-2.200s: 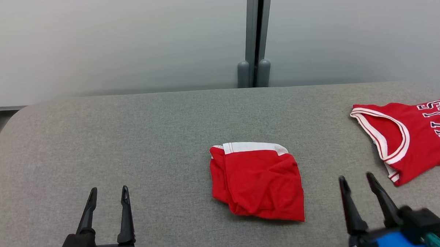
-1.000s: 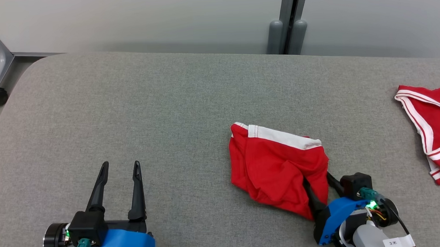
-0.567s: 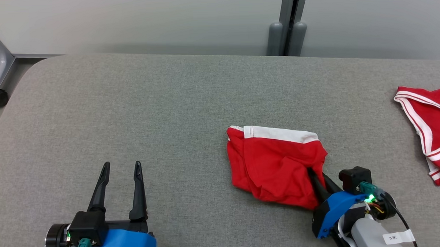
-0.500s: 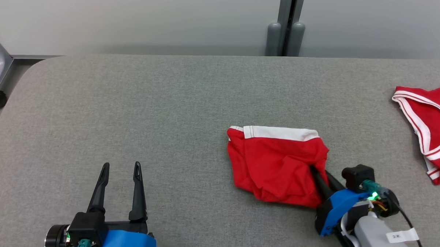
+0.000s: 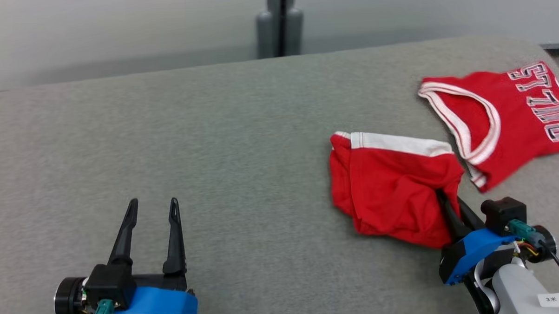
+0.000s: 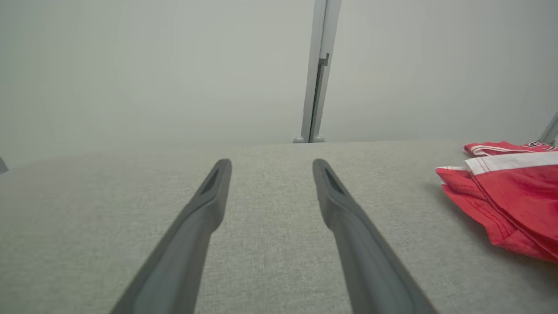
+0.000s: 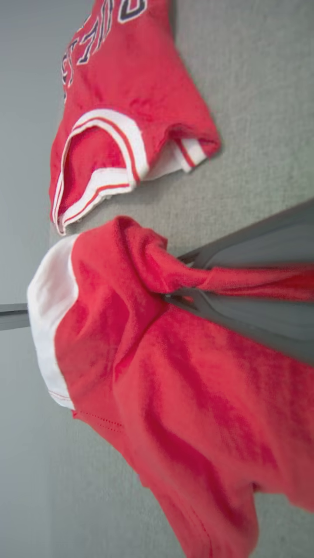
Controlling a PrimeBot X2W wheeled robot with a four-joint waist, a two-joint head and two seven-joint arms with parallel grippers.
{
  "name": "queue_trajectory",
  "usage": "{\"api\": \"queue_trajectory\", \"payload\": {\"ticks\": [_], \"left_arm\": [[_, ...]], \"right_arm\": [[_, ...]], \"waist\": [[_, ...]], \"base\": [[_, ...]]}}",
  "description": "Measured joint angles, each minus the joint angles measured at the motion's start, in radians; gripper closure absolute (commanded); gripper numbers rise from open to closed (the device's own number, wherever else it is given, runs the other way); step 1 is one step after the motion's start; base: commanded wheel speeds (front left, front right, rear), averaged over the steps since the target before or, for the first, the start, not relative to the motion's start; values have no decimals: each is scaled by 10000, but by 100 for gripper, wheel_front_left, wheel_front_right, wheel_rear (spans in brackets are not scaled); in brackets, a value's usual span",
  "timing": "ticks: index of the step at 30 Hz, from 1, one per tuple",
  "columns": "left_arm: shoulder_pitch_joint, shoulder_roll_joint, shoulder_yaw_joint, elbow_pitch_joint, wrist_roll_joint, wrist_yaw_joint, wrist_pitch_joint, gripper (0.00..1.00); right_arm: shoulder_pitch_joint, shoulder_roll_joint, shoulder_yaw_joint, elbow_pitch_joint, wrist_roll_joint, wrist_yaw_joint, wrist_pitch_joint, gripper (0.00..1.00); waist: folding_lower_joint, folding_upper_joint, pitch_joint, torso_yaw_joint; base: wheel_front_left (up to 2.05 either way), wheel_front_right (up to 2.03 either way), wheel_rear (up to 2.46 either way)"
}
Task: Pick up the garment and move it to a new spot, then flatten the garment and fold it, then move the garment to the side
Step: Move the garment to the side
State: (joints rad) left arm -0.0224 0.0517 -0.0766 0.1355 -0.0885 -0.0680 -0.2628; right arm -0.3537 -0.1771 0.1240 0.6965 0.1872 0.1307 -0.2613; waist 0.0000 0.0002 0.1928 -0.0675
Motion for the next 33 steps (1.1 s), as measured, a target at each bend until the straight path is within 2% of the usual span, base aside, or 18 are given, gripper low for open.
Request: {"api": "queue_trajectory", "payload": {"ticks": [7,11,16,20,24,28,33], "left_arm": [[-516,13,-23,-65,163,-121,-2,0],[-751,54,4,-79,199,-178,0,0],[-962,107,4,-201,274,-224,0,0],[-1284,198,4,-426,332,-270,-2,0],[-1603,261,0,-734,389,-299,0,0],[-1783,326,10,-1076,449,-301,-2,0],[-2118,368,2,-1415,516,-299,0,0]], "right_arm": [[-107,-234,-54,-322,10,0,0,100],[-267,-405,58,-441,71,0,0,100],[-1175,-959,673,-579,-157,0,4,100],[-2431,-1806,1195,-667,-207,2,293,100],[-3404,-3116,1555,-596,-138,2,596,100],[-4178,-4383,1802,-313,255,2,986,100],[-4867,-5557,2245,293,871,2,1337,100]], "waist": [[1,0,351,-964],[1,0,565,-1159],[1,0,901,-1181],[1,0,1346,-1118],[2,0,1974,-1047],[3,1,2622,-973],[3,1,3281,-916]], "base": [[0,0,0],[0,0,0],[0,0,0],[0,0,0],[0,0,0],[0,0,0],[0,0,0]]}}
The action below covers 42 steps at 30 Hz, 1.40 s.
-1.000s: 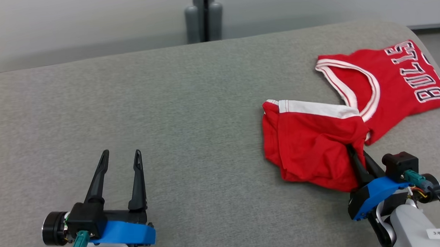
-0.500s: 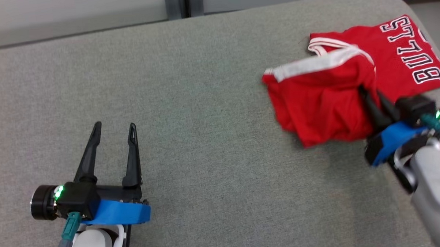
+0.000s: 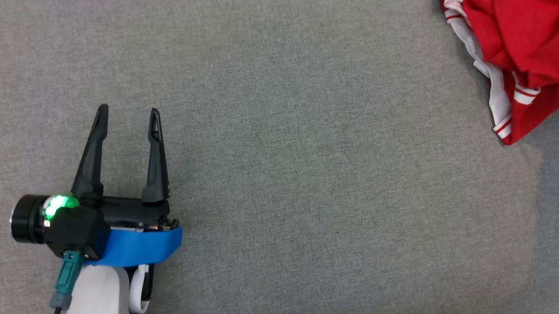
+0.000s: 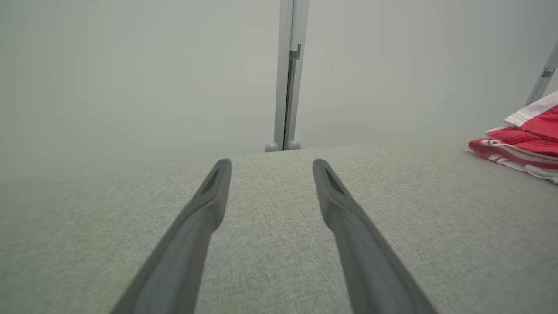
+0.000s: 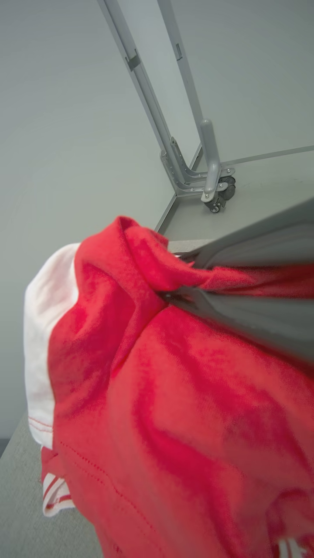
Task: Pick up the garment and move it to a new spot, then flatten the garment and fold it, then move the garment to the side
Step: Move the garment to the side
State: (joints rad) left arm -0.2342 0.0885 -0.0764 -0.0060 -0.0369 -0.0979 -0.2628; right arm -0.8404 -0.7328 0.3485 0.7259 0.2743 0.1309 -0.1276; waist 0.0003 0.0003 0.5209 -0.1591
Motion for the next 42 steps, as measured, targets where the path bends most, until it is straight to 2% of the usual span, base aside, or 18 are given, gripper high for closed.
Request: {"api": "queue_trajectory", "payload": {"ticks": [4,10,11,12,13,20,25,29,30,31,37,42], "left_arm": [[-206,79,-29,-276,35,-2,-2,0],[-408,236,-35,-479,61,-10,0,0],[-413,253,-36,-506,63,-10,0,0],[-426,265,-38,-514,63,-10,0,0],[-445,280,-40,-529,63,-10,-2,0],[-436,301,-10,-476,15,42,0,0],[-20,245,75,-268,-153,98,2,0],[506,151,228,-121,-326,184,-2,0],[783,88,278,-36,-403,199,0,0],[783,88,278,-36,-403,199,0,0],[1478,-50,332,205,-593,221,0,0],[2004,-127,401,472,-671,217,0,0]], "right_arm": [[-715,-265,255,558,332,0,115,100],[-1807,-107,715,1542,359,0,297,100],[-1999,-50,775,1707,303,0,299,92],[-2162,-8,913,1839,151,0,303,62],[-2294,52,1005,1983,2,0,297,0],[-2868,481,669,3095,-644,0,-430,0],[-2712,1112,259,3028,-690,0,-1168,0],[-1900,1756,-54,2132,-650,-2,-1327,0],[-1337,2109,-324,1264,-462,0,-1338,0],[-1337,2109,-324,1264,-462,0,-1338,0],[894,2974,-606,-1062,-282,-2,-1340,0],[2684,3684,-779,-2366,-104,0,-1340,0]], "waist": [[-1,-1,384,-27],[-2,0,717,-58],[-2,0,756,-66],[-2,0,780,-62],[-1,0,791,-58],[-2,-1,466,4],[-4,-3,-324,141],[-5,-4,-1192,293],[-5,-5,-1632,359],[-5,-5,-1632,359],[-6,-5,-2814,584],[-6,-6,-3617,837]], "base": [[0,0,0],[0,0,0],[0,0,0],[0,0,0],[0,0,0],[0,0,0],[0,0,0],[0,0,0],[0,0,0],[0,0,0],[0,0,0],[0,0,0]]}}
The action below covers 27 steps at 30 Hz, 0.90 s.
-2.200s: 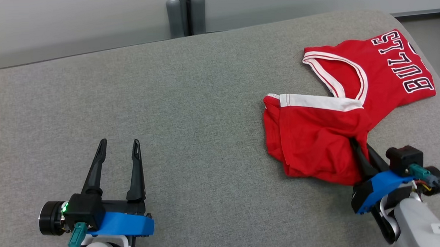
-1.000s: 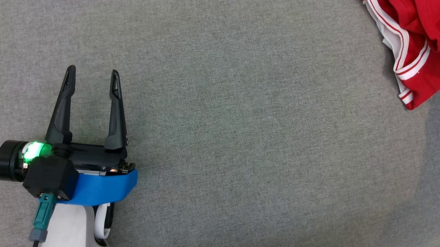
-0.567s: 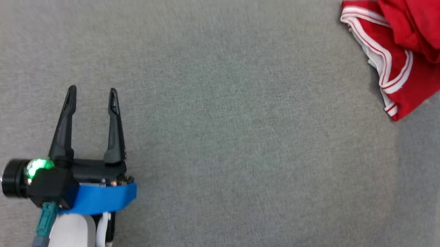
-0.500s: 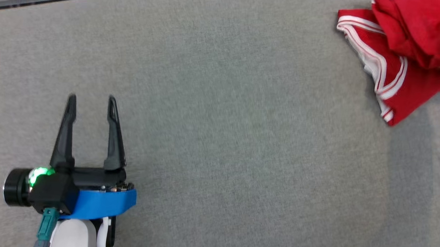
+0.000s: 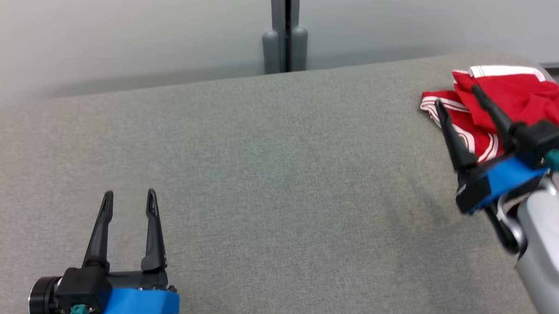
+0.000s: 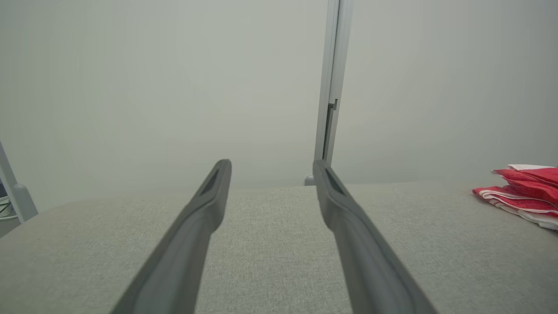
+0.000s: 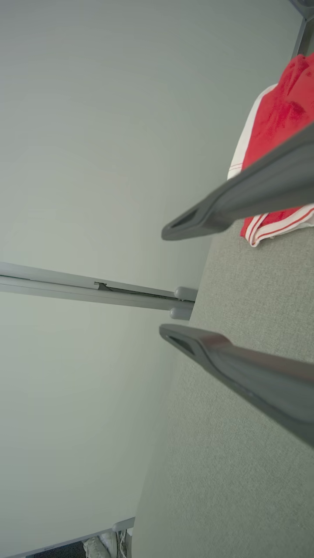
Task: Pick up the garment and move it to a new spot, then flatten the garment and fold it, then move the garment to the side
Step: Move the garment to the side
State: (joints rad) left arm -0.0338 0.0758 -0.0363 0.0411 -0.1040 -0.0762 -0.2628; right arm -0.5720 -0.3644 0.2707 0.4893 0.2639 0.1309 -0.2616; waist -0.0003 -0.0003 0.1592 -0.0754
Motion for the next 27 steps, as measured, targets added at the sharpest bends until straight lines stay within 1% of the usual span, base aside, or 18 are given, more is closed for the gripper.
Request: {"api": "queue_trajectory", "payload": {"ticks": [3,8,13,16,21,27], "left_arm": [[286,-21,96,171,-17,-12,-2,0],[628,-73,221,393,-65,-17,-2,0],[828,-111,265,562,-90,-29,-2,0],[921,-142,259,704,-90,-38,0,0],[955,-173,259,941,-105,-58,0,0],[985,-188,339,1131,-180,-117,0,0]], "right_arm": [[1036,370,-247,-516,21,0,2,0],[2812,838,-995,-1198,-79,-2,0,0],[4292,1361,-1674,-1941,-328,-2,2,0],[5077,1753,-2249,-2422,-493,-2,0,0],[6001,2341,-3018,-3223,-920,-2,50,0],[6730,2871,-3595,-4219,-1221,-2,293,0]], "waist": [[0,0,-398,145],[1,0,-920,395],[3,1,-1172,470],[2,1,-1331,524],[3,3,-1584,597],[3,3,-1726,697]], "base": [[0,0,0],[0,0,0],[0,0,0],[0,0,0],[0,0,0],[0,0,0]]}}
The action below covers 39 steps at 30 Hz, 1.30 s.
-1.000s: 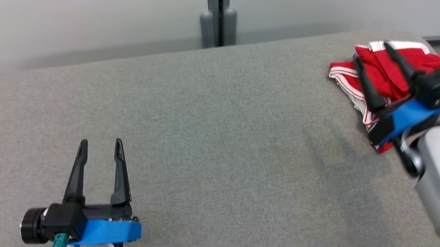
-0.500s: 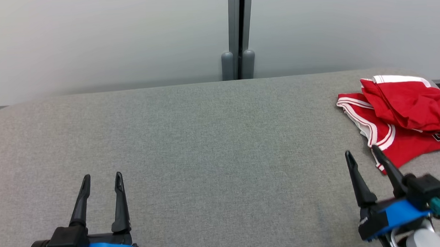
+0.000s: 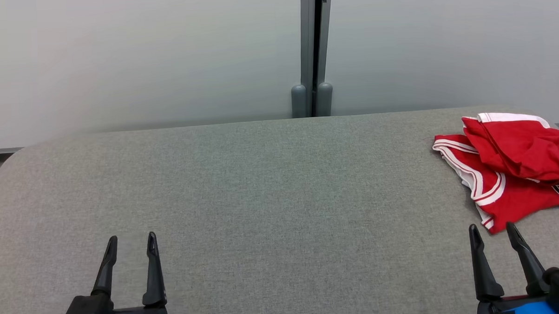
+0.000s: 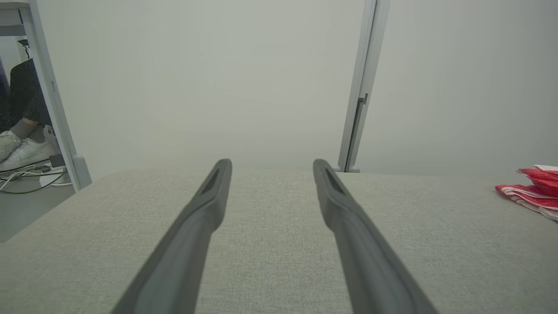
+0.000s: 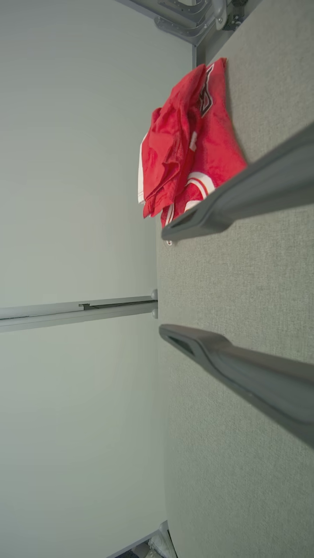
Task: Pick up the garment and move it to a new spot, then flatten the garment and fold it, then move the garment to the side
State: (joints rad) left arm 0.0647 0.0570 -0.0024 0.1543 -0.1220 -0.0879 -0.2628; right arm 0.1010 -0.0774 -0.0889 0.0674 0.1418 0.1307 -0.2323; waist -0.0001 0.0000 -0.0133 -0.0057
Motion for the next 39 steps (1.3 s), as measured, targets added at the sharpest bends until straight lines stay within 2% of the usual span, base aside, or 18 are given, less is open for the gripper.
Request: {"api": "queue_trajectory", "payload": {"ticks": [11,30,31,35,39], "left_arm": [[-25,0,69,113,-4,-98,0,0],[-119,-10,157,217,42,-113,0,0],[-94,-13,159,288,35,-109,4,100],[130,-56,163,685,-8,-109,71,100],[152,-63,230,811,-675,-109,326,100]], "right_arm": [[273,236,-59,-604,-98,0,345,0],[267,261,184,-439,128,0,416,0],[270,267,186,-364,127,0,420,100],[291,314,198,6,151,-2,464,100],[285,324,213,128,846,-2,566,100]], "waist": [[0,0,-17,82],[0,0,23,160],[1,0,23,161],[1,0,24,160],[1,0,27,158]], "base": [[0,0,0],[0,0,0],[0,0,0],[0,0,0],[0,0,0]]}}
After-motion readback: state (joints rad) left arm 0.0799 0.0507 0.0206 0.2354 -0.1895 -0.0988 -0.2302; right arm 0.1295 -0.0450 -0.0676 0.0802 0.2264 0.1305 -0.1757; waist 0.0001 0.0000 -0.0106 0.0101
